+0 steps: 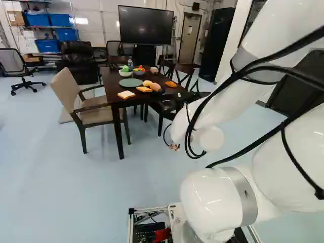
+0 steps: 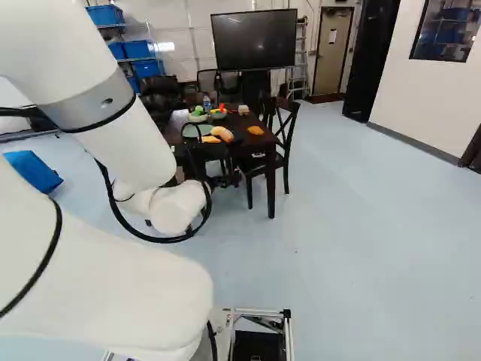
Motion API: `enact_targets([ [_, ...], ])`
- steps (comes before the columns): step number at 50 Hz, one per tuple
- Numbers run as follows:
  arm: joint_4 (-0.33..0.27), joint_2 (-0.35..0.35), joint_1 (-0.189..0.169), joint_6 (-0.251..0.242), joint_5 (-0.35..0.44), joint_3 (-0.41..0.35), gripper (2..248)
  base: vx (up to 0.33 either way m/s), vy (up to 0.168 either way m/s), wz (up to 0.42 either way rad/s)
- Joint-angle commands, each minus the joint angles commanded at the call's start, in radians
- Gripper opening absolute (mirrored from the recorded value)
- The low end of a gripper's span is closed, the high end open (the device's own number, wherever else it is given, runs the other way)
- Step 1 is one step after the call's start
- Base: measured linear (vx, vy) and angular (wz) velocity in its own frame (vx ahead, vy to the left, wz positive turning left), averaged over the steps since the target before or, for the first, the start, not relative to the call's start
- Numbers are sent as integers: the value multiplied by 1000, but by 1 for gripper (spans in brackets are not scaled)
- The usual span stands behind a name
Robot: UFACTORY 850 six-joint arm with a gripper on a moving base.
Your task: Move the croissant to the empty plate
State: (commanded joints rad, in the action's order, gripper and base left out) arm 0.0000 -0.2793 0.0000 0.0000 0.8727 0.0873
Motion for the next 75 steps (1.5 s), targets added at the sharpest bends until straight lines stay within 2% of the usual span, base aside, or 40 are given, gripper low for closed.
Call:
enact_targets([
  [29, 0, 0, 0, 0, 0, 0, 247, 169, -91, 2],
  [75, 0, 0, 0, 0, 0, 0, 247, 132, -73, 111],
])
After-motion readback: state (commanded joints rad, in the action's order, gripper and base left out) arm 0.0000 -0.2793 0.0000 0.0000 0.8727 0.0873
